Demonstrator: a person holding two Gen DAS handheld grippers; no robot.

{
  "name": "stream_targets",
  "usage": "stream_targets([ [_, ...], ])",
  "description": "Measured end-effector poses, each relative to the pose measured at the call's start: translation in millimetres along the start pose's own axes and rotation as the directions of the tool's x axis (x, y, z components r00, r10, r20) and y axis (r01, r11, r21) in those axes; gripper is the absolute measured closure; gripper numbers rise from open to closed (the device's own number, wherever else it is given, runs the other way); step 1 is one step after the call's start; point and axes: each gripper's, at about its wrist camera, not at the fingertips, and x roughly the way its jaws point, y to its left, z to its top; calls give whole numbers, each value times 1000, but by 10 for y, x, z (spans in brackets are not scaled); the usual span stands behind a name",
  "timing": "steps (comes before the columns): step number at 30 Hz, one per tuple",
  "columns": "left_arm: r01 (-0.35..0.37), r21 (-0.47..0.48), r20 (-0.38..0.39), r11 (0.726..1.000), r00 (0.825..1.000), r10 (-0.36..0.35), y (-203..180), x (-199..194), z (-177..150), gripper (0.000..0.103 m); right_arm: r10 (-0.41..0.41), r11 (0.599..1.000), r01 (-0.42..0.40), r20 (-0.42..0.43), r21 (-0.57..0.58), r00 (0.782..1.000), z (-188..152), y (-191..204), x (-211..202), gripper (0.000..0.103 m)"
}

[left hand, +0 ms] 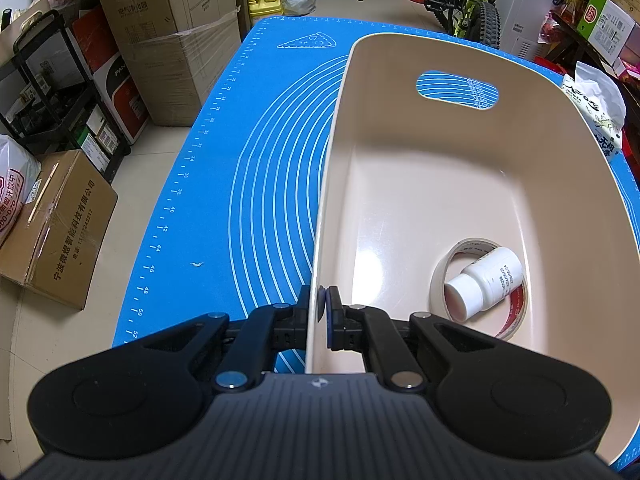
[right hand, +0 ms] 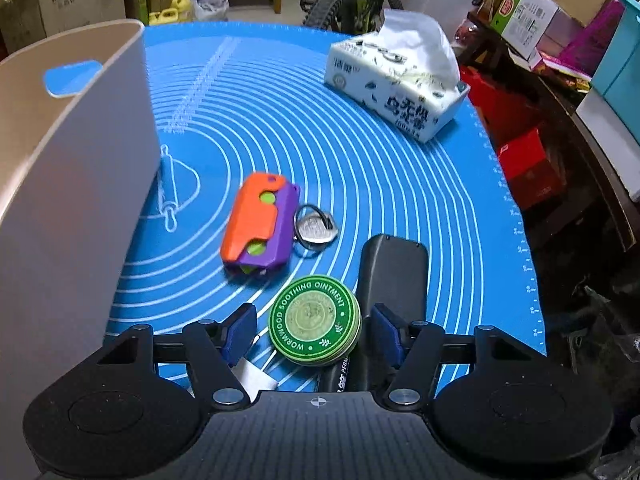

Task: Organize rigid objects
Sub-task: 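Move the right gripper to the green ointment tin and grasp it, then carry the green tin into the basket and release it with the right gripper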

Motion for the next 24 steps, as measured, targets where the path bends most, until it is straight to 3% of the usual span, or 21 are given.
stream_targets([
  [5,0,-1,0,1000,1000,0,0,1,-1,95,-34,999,35,10,-36,999,-3,61,49,33],
  [10,-1,0,0,1000,1000,1,7,3,-3,95,-30,998,31,21,-60,999,-18,115,22,47],
  [14,-1,1,0,1000,1000,1,6,4,-2,95,-40,996,42,28,-78,999,-20,155,9,48],
  [24,-1,0,0,1000,1000,1,2,4,-3,95,-16,1000,14,131,15,991,33,14,-272,48],
])
